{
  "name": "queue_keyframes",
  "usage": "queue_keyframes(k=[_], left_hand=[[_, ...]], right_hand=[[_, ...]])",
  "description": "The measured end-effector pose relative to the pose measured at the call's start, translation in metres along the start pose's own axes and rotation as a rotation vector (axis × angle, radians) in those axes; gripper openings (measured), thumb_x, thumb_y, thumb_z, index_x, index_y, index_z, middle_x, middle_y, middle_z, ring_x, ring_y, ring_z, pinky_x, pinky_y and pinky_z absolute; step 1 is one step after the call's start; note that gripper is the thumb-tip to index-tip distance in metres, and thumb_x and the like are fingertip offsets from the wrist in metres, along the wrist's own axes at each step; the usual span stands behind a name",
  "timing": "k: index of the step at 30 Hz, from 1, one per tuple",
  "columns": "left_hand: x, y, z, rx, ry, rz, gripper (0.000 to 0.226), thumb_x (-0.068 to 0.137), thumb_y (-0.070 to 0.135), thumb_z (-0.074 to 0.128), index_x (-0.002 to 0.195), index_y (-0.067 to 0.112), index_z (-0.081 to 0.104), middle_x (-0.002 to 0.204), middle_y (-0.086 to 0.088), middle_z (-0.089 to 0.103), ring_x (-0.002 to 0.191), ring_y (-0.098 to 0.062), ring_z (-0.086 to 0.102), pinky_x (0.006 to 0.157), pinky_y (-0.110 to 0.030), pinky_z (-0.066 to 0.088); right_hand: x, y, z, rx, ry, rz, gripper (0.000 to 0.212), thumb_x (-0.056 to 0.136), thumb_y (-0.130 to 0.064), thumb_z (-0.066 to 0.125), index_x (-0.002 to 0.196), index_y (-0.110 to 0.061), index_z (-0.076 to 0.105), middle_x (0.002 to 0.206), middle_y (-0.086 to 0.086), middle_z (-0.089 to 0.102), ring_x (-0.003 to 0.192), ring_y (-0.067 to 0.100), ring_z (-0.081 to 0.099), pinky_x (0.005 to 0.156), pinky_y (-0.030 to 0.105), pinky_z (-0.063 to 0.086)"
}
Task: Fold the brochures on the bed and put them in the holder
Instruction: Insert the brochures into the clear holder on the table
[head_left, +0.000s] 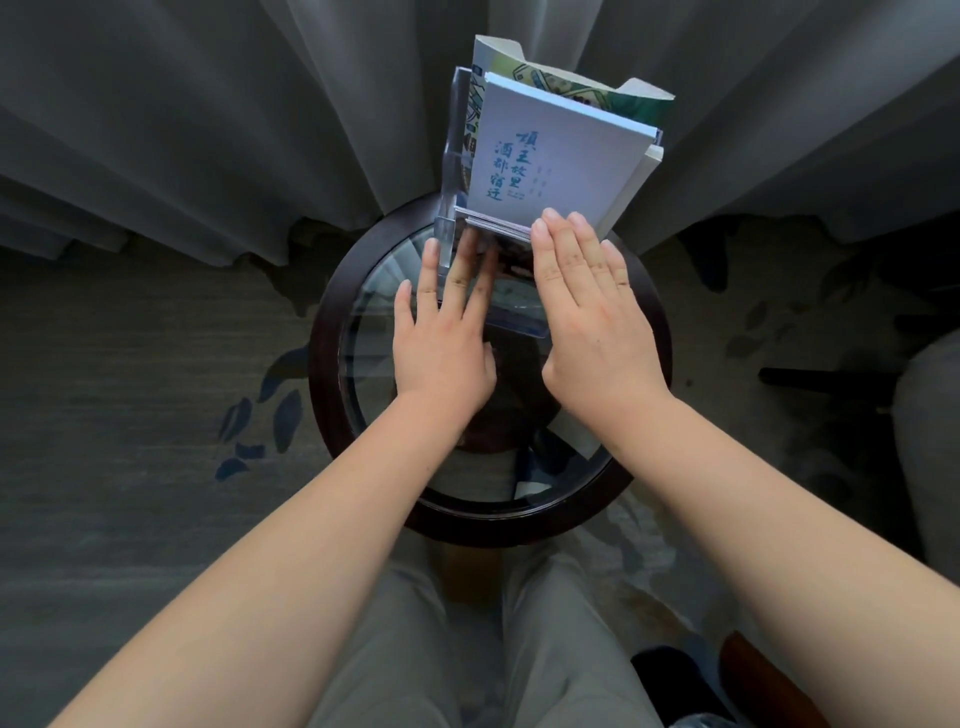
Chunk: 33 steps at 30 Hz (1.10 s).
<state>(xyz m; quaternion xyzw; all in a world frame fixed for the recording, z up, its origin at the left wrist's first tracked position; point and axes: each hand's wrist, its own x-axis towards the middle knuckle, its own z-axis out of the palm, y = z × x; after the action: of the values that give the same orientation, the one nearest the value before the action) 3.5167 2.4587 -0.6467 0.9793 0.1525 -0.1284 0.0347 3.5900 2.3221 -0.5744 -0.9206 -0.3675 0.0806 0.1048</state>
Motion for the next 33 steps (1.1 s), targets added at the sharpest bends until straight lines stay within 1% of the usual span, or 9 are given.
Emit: queue_keyframes(k=[5,11,13,16,19,23,26,30,33], left_hand=[[0.000,-0.006,-0.018,0.001,0.032,0.005,0.103,0.094,0.041,0.058,0.161,0.024,-0.017,0.160,-0.001,-0.036,0.158,-0.033,-0.012,0.127,-0.052,0.015],[-0.001,-0.009,-0.066,-0.014,0.043,0.021,0.108,0.096,0.037,0.058,0.156,0.024,-0.031,0.166,-0.001,-0.033,0.159,-0.032,-0.008,0.128,-0.050,0.015],[0.003,-0.007,-0.084,0.001,0.024,0.052,0.103,0.097,0.036,0.056,0.159,0.024,-0.025,0.166,0.000,-0.032,0.159,-0.031,-0.008,0.128,-0.050,0.013],[0.010,-0.002,-0.105,0.016,-0.060,0.106,0.094,0.099,0.034,0.055,0.163,0.019,-0.012,0.171,-0.002,-0.017,0.159,-0.027,-0.007,0.129,-0.048,0.009],[0.010,0.001,-0.115,0.039,-0.136,0.116,0.096,0.098,0.033,0.057,0.163,0.016,-0.012,0.172,-0.003,-0.016,0.159,-0.025,-0.009,0.129,-0.045,0.008],[0.007,-0.006,-0.116,0.052,-0.174,0.132,0.104,0.095,0.034,0.062,0.163,0.017,-0.015,0.171,-0.001,-0.018,0.159,-0.024,-0.011,0.129,-0.043,0.008],[0.010,-0.012,-0.113,0.045,-0.141,0.150,0.104,0.093,0.031,0.061,0.162,0.020,-0.016,0.171,0.000,-0.019,0.159,-0.024,-0.010,0.129,-0.043,0.008],[0.015,-0.027,-0.108,-0.006,-0.074,0.038,0.102,0.094,0.031,0.056,0.161,0.017,-0.019,0.172,-0.002,-0.016,0.160,-0.027,0.001,0.127,-0.044,0.019],[0.018,-0.038,-0.094,0.120,-0.198,0.012,0.107,0.095,0.039,0.059,0.160,0.014,-0.023,0.173,-0.006,-0.004,0.158,-0.030,0.010,0.125,-0.046,0.022]], right_hand=[[0.003,0.004,-0.004,0.005,-0.049,-0.002,0.093,0.084,0.017,0.054,0.163,-0.004,0.012,0.172,0.011,0.009,0.159,0.026,0.005,0.130,0.041,0.007],[0.012,0.006,-0.026,-0.046,-0.196,0.038,0.105,0.087,0.002,0.068,0.164,-0.010,-0.003,0.173,0.007,-0.005,0.159,0.025,-0.007,0.127,0.040,-0.003],[0.015,0.005,-0.033,-0.060,-0.259,0.045,0.107,0.087,-0.003,0.070,0.164,-0.011,-0.004,0.173,0.005,-0.006,0.159,0.024,-0.007,0.126,0.040,-0.004],[0.018,0.003,-0.039,-0.052,-0.338,0.068,0.109,0.087,-0.008,0.072,0.164,-0.013,-0.006,0.173,0.003,-0.008,0.159,0.021,-0.009,0.128,0.041,-0.002],[0.018,0.001,-0.046,-0.010,-0.393,0.087,0.112,0.086,-0.009,0.075,0.165,-0.015,-0.005,0.173,0.002,-0.009,0.159,0.020,-0.008,0.128,0.041,-0.001],[0.020,-0.001,-0.050,0.024,-0.409,0.090,0.111,0.086,-0.010,0.074,0.165,-0.016,-0.004,0.173,0.002,-0.007,0.159,0.020,-0.007,0.128,0.040,-0.001],[0.021,0.000,-0.046,0.010,-0.370,0.096,0.112,0.086,-0.013,0.074,0.165,-0.016,-0.005,0.173,0.002,-0.009,0.159,0.021,-0.009,0.128,0.043,0.000],[0.013,0.003,-0.037,0.000,-0.278,0.209,0.115,0.087,-0.014,0.070,0.162,-0.022,-0.016,0.168,0.003,-0.030,0.155,0.030,-0.024,0.125,0.055,-0.002],[0.003,0.004,-0.026,-0.026,-0.275,0.254,0.120,0.085,-0.010,0.068,0.160,-0.034,-0.023,0.153,0.004,-0.052,0.149,0.033,-0.036,0.122,0.060,-0.004]])
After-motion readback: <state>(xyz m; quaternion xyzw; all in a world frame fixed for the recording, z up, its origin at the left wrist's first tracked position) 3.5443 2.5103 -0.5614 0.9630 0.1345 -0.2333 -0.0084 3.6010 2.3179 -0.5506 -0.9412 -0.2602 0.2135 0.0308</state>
